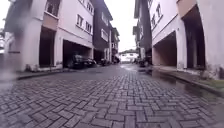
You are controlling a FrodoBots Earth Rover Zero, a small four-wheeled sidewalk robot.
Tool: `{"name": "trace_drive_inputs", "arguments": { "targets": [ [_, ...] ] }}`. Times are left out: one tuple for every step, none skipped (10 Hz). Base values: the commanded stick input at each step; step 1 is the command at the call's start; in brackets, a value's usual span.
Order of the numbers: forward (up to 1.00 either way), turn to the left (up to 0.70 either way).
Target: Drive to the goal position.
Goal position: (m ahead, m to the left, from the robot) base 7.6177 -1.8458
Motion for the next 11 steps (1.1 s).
{"name": "trace_drive_inputs", "arguments": {
  "targets": [
    [0.7, 0.0],
    [0.7, 0.0],
    [0.7, 0.0],
    [0.7, 0.0],
    [0.7, 0.0],
    [0.7, 0.0],
    [0.7, 0.0],
    [0.7, 0.0],
    [0.7, -0.02],
    [0.7, -0.07],
    [0.7, -0.35]
  ]
}}
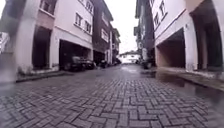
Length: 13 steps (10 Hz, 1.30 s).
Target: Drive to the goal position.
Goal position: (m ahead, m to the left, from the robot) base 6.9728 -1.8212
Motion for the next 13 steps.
{"name": "trace_drive_inputs", "arguments": {
  "targets": [
    [0.7, -0.29],
    [0.7, -0.14],
    [0.7, 0.0],
    [0.7, 0.0],
    [0.7, 0.0],
    [0.7, 0.0],
    [0.7, 0.0],
    [0.7, 0.0],
    [0.7, 0.0],
    [0.7, 0.0],
    [0.7, 0.0],
    [0.7, 0.0],
    [0.7, 0.0]
  ]
}}
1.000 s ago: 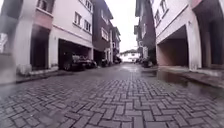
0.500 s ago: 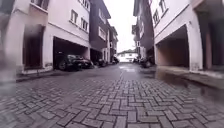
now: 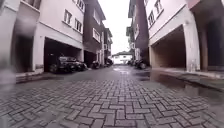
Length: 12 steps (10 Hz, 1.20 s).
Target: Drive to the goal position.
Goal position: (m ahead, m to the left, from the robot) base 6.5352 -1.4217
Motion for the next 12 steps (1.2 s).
{"name": "trace_drive_inputs", "arguments": {
  "targets": [
    [0.7, 0.0],
    [0.7, 0.0],
    [0.7, 0.0],
    [0.7, 0.0],
    [0.7, 0.0],
    [0.7, 0.0],
    [0.7, 0.0],
    [0.7, 0.0],
    [0.7, 0.0],
    [0.7, 0.0],
    [0.7, 0.0],
    [0.7, 0.0]
  ]
}}
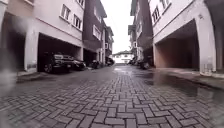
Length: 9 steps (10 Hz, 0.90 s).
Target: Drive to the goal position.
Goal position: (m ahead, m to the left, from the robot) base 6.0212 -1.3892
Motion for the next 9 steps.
{"name": "trace_drive_inputs", "arguments": {
  "targets": [
    [0.7, 0.0],
    [0.7, 0.0],
    [0.7, 0.0],
    [0.7, 0.0],
    [0.7, 0.0],
    [0.7, 0.0],
    [0.7, 0.0],
    [0.7, 0.0],
    [0.7, 0.0]
  ]
}}
